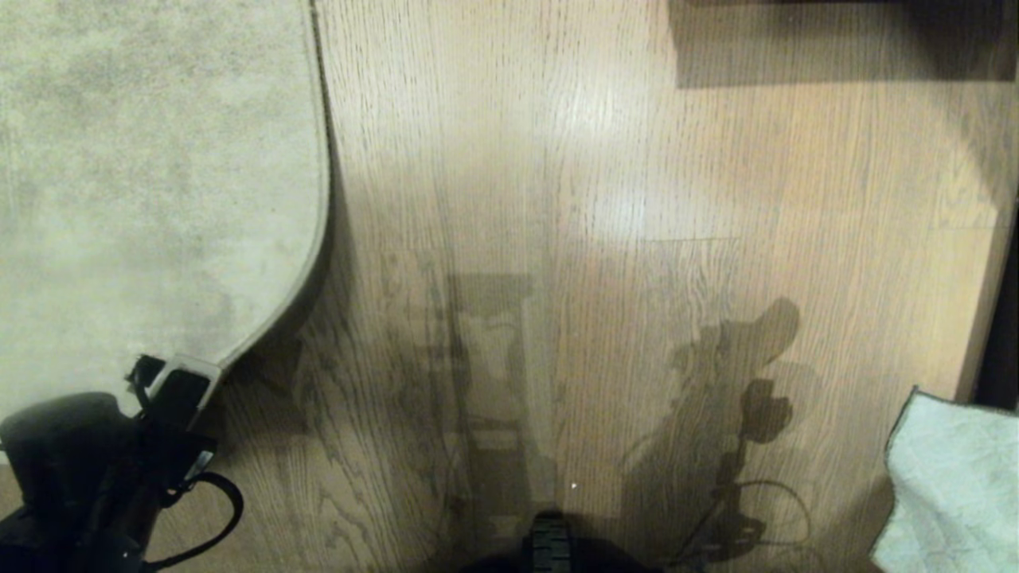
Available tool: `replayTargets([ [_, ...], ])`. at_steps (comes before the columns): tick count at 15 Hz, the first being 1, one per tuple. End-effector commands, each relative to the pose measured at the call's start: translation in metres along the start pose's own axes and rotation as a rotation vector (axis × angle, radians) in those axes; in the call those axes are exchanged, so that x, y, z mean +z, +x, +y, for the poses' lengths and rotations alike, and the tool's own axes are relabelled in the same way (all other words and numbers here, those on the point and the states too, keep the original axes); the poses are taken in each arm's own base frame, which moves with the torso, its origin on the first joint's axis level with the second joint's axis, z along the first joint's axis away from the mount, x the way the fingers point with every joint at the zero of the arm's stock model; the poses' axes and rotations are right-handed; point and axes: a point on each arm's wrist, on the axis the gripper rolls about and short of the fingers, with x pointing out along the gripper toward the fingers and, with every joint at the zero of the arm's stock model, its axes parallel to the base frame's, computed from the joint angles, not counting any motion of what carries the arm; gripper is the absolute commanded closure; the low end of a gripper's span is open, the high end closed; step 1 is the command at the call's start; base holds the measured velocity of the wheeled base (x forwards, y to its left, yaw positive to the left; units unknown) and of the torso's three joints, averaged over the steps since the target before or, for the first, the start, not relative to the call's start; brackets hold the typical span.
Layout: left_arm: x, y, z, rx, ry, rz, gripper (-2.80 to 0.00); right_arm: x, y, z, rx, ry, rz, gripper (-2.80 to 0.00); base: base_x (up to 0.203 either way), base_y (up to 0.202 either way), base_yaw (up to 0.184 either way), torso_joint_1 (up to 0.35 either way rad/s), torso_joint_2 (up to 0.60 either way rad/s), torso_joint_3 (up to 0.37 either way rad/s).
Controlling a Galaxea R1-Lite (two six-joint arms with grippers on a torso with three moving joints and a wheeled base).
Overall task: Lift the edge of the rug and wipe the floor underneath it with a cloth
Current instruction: Lift up the carpet
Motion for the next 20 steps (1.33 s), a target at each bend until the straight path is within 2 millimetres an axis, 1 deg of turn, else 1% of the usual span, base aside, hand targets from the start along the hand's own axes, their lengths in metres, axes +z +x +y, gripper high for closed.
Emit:
replayTargets([
  [1, 0.007, -0.001, 0.006, 0.026, -0.041, -0.038, 0.00, 0.000, 0.000, 0.000, 0.000, 0.000, 0.001, 0.00, 0.000, 0.000, 0.000, 0.000, 0.00, 0.000],
  [6, 0.016, -0.007, 0.016, 0.025, -0.117, -0.118, 0.00, 0.000, 0.000, 0.000, 0.000, 0.000, 0.001, 0.00, 0.000, 0.000, 0.000, 0.000, 0.00, 0.000],
  [11, 0.017, -0.009, 0.019, 0.024, -0.250, -0.132, 0.00, 0.000, 0.000, 0.000, 0.000, 0.000, 0.001, 0.00, 0.000, 0.000, 0.000, 0.000, 0.00, 0.000],
  [14, 0.015, -0.012, 0.019, 0.023, -0.255, -0.125, 0.00, 0.000, 0.000, 0.000, 0.000, 0.000, 0.001, 0.00, 0.000, 0.000, 0.000, 0.000, 0.00, 0.000],
  [20, 0.012, -0.011, 0.017, 0.012, -0.245, -0.109, 0.00, 0.000, 0.000, 0.000, 0.000, 0.000, 0.001, 0.00, 0.000, 0.000, 0.000, 0.000, 0.00, 0.000],
])
